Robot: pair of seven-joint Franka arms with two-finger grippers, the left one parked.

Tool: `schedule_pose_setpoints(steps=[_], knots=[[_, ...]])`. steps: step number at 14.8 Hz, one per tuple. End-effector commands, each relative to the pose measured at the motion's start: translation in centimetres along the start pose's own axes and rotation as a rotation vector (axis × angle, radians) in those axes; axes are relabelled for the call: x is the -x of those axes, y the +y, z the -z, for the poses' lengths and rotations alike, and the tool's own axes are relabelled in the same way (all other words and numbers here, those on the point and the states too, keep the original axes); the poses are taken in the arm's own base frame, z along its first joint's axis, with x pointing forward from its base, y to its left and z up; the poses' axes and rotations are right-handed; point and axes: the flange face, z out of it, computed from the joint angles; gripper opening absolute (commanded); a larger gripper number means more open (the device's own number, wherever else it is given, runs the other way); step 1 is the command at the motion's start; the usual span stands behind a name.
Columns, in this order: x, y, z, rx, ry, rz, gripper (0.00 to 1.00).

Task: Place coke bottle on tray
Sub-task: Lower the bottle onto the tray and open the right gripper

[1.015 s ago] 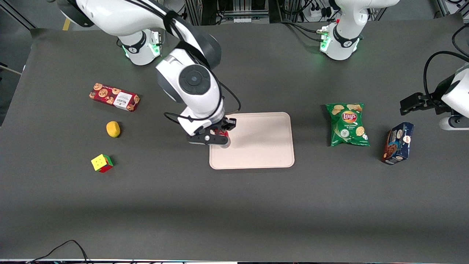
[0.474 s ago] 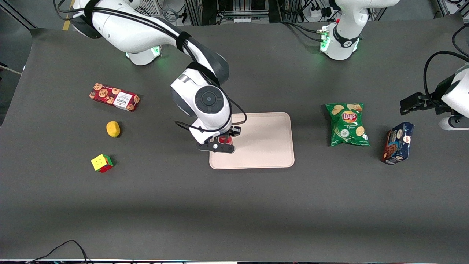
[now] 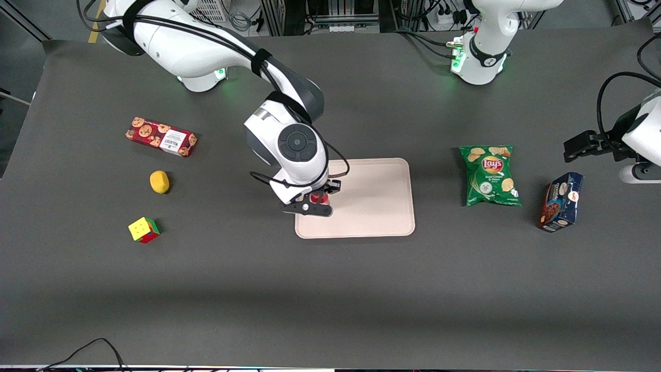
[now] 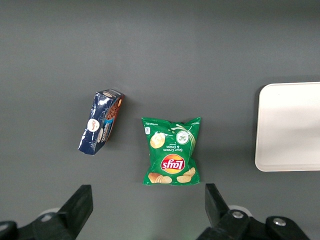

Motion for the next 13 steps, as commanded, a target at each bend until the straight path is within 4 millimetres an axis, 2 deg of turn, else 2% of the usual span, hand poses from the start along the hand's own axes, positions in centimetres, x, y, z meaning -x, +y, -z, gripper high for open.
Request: schedule_pose_setpoints(steps=[1, 3, 5, 6, 7, 8, 10, 11, 13], knots=[[0.2, -0.2, -0.1, -0.007, 0.038, -0.016, 0.26], [0.1, -0.1, 0.0, -0.009, 0.040, -0.017, 0.35], [0.0, -0.1, 0.0, -0.010, 0.040, -0.019, 0.53], [0.0, -0.1, 0.0, -0.010, 0.040, -0.020, 0.65], [0.0, -0.1, 0.0, -0.010, 0.042, -0.020, 0.87], [-0.1, 0.0, 0.0, -0.005, 0.049, -0.015, 1.00], [-0.4, 0.3, 0.6, -0.014, 0.049, -0.027, 1.00], [-1.3, 1.3, 1.8, -0.024, 0.055, -0.050, 1.00], [-2.1, 3.7, 5.4, -0.044, 0.073, -0.076, 1.00]])
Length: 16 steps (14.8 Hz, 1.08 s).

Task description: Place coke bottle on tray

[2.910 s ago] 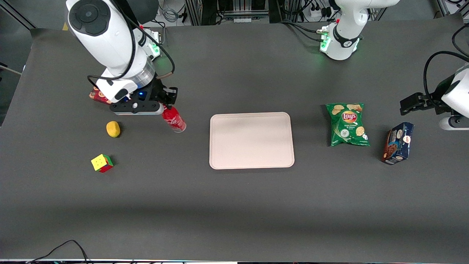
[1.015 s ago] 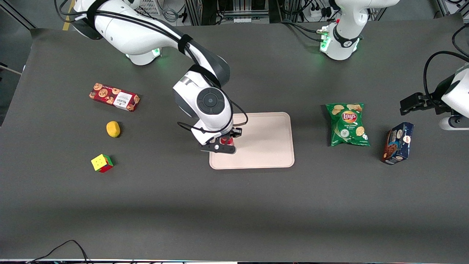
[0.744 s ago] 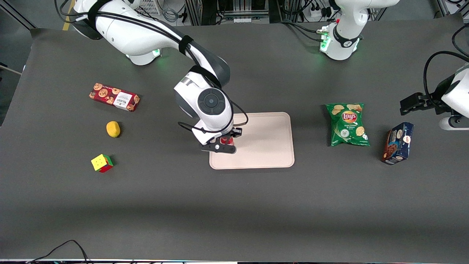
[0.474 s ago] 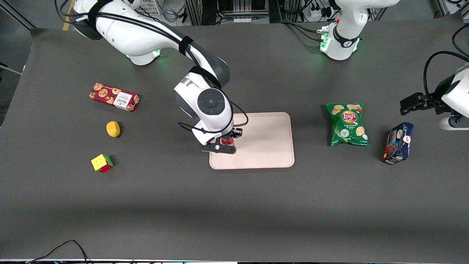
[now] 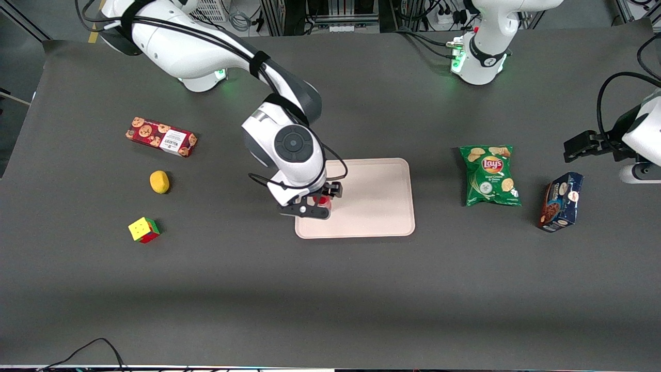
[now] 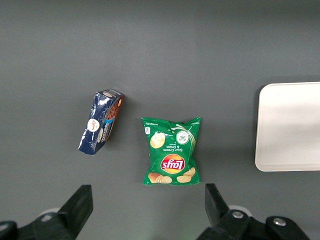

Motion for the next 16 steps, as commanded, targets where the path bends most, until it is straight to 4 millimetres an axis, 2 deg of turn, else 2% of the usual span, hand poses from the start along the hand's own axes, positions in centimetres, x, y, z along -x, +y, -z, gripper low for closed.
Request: schedule_pose_setpoints(steps=[1, 4, 8, 10, 11, 14, 16], knots=[[-1.8, 4.5, 6.9, -0.028, 0.047, -0.066, 1.00], [-2.0, 10.1, 13.8, -0.041, 0.071, -0.028, 1.00], [-3.6, 19.8, 21.3, -0.081, 0.050, -0.004, 1.00], [-3.3, 24.0, 23.5, -0.041, 0.052, 0.048, 1.00], [-3.3, 27.2, 24.6, -0.027, 0.072, 0.075, 1.00], [-3.9, 35.6, 25.6, -0.043, 0.078, 0.134, 1.00], [-4.9, 39.5, 25.6, -0.040, 0.079, 0.140, 1.00]])
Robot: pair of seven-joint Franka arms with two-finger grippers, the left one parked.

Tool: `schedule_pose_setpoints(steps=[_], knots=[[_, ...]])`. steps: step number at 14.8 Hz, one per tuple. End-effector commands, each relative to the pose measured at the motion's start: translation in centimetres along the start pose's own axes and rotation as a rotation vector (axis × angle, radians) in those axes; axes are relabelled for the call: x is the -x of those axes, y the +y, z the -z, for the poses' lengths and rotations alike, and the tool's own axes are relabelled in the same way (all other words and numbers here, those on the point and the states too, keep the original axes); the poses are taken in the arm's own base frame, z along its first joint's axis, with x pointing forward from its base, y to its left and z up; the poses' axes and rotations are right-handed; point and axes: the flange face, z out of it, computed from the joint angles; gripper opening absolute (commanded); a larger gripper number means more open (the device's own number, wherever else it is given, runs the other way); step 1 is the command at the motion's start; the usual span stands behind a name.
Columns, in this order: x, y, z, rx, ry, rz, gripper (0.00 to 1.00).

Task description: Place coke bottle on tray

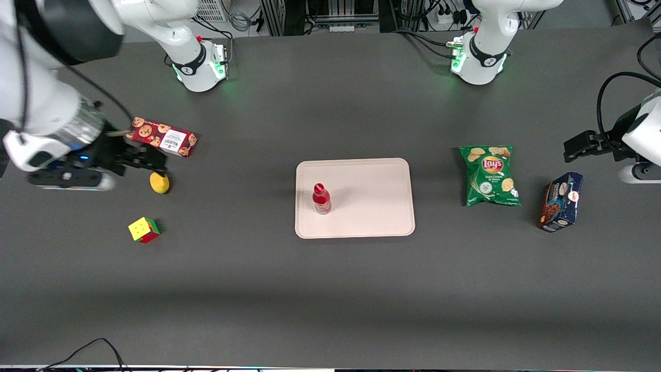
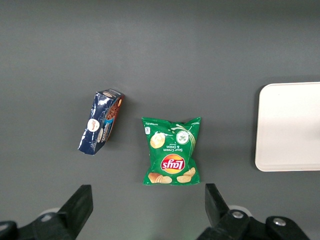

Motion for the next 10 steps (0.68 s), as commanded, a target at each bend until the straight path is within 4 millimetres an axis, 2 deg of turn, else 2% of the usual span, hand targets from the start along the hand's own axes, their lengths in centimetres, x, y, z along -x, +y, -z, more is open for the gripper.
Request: schedule_pose_setpoints(steps=[1, 2, 3, 10], knots=[[0.3, 6.9, -0.5, -0.025, 0.007, 0.053, 1.00], [-0.1, 8.1, -0.7, -0.025, 0.025, 0.063, 1.00], [-0.2, 8.5, -0.8, -0.021, 0.028, 0.056, 1.00], [-0.5, 9.0, -0.6, 0.010, 0.035, 0.064, 1.00]])
